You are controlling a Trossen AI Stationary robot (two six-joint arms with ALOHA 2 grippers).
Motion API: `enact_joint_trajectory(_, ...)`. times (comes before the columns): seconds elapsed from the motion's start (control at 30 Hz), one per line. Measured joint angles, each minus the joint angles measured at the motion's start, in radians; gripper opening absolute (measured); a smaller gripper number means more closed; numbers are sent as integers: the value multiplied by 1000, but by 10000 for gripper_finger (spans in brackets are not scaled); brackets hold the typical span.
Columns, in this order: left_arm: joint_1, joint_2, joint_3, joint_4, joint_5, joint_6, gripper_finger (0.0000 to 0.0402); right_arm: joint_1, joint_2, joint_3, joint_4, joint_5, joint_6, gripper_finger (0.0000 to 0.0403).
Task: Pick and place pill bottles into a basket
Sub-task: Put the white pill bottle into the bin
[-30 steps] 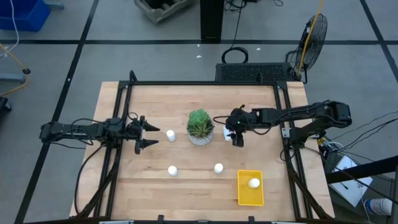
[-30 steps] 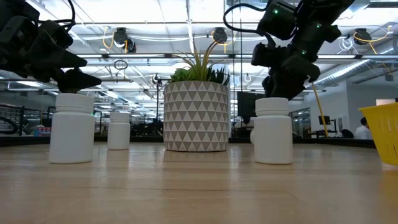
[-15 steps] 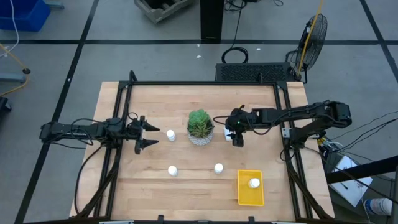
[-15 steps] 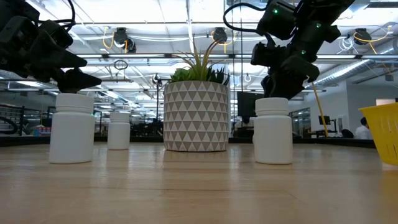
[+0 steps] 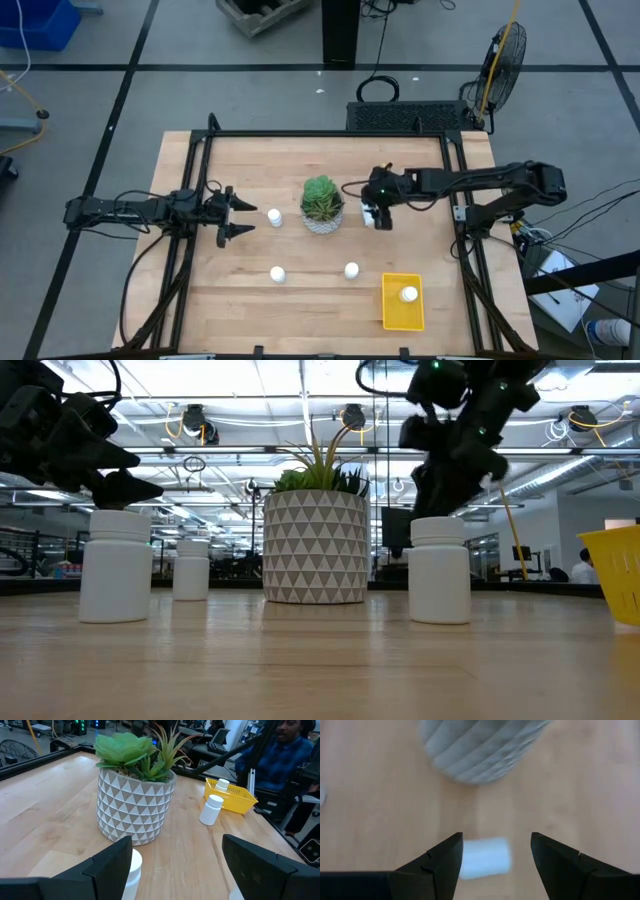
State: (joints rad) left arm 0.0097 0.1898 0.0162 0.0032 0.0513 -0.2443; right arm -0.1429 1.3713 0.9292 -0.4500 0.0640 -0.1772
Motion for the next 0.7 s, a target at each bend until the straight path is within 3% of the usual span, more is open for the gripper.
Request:
enact_joint_trajectory(0.1,0,0,0,0,0,0,310,1,-4,14,87,142,232,223)
enact_joint_trajectory(0.3,0,0,0,0,0,-34,310,26,-10,12,77,528,671,207)
enact_joint_trajectory(0.5,0,0,0,0,1,-80,310,80,33,12,152,688,878,193)
enact_joint_trajectory(0.7,0,0,0,0,1,-73,310,119,123,12,192,698,927,177)
